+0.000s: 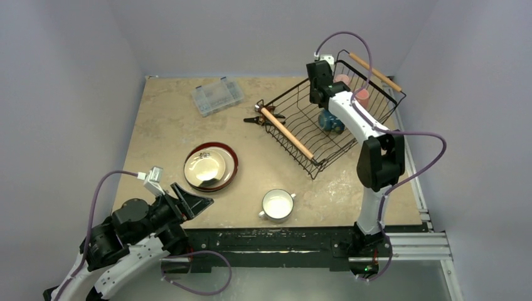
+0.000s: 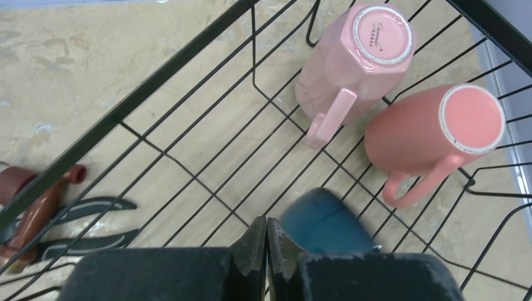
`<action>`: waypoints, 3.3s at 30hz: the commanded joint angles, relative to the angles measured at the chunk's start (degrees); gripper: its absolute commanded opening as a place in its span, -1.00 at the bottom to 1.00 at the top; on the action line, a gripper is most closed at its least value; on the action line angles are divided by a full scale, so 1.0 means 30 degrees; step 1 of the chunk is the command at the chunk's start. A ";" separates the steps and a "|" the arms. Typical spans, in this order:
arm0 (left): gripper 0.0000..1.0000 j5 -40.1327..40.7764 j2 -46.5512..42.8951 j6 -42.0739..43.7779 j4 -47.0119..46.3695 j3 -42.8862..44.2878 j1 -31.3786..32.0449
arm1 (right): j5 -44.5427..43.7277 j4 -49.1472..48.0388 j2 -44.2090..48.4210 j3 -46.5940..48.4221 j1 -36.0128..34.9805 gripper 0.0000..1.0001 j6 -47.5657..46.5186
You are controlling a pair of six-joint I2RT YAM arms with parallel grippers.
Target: Load the mixed dishes into the dish rack
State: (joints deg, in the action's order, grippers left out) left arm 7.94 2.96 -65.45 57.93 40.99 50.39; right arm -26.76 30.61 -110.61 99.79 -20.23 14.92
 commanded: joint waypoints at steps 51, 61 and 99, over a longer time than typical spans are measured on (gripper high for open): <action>0.61 -0.2537 0.1538 -0.0184 -0.2430 -0.1029 0.0019 | -0.5509 0.4843 -0.2789 0.1116 0.1294 0.25 -0.0794; 1.00 -0.4109 0.2203 -0.0167 -0.3496 -0.2537 0.0019 | -0.3284 0.5020 0.2716 0.1332 -0.0131 0.54 -0.0290; 0.37 -0.3077 2.6805 1.0380 -0.6559 0.6427 0.1848 | 0.8540 0.2132 2.8282 -1.6563 -0.2476 0.77 0.6123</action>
State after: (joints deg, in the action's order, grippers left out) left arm -3.77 78.54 -39.55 38.37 55.09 54.00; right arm -0.34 36.27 -25.85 48.14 -27.73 33.41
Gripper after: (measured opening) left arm 0.690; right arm 0.885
